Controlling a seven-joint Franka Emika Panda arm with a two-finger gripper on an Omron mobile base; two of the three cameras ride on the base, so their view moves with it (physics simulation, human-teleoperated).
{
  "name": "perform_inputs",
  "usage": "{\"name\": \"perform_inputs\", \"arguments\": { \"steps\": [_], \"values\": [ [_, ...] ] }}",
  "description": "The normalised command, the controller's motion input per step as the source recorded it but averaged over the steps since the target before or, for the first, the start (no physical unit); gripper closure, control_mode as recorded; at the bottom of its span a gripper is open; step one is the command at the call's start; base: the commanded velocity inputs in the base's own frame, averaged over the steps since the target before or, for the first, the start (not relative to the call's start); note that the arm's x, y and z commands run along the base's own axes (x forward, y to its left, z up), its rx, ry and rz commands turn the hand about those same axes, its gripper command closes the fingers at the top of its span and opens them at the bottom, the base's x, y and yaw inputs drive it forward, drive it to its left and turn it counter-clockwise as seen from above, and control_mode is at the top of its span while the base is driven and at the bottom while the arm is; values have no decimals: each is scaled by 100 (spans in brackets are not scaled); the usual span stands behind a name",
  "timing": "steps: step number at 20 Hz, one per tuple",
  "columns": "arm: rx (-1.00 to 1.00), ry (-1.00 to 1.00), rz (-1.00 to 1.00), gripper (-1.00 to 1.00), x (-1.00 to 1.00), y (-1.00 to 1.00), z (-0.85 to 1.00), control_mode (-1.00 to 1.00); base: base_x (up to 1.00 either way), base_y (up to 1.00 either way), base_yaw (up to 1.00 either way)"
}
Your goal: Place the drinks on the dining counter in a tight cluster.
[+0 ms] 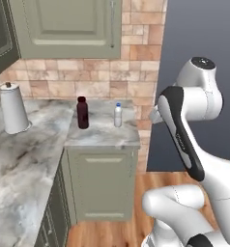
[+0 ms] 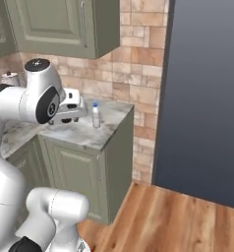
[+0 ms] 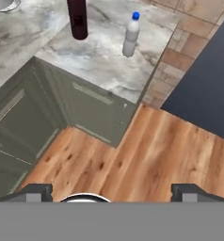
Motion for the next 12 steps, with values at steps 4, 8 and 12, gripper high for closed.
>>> {"name": "perform_inputs", "arguments": {
  "steps": [4, 8, 12],
  "values": [
    [0, 0, 0, -100, 0, 0, 0, 100, 89, 37, -22],
    [0, 0, 0, -100, 0, 0, 0, 100, 78, 21, -6],
    [0, 0, 0, -100, 0, 0, 0, 100, 74, 15, -5]
  ]
}}
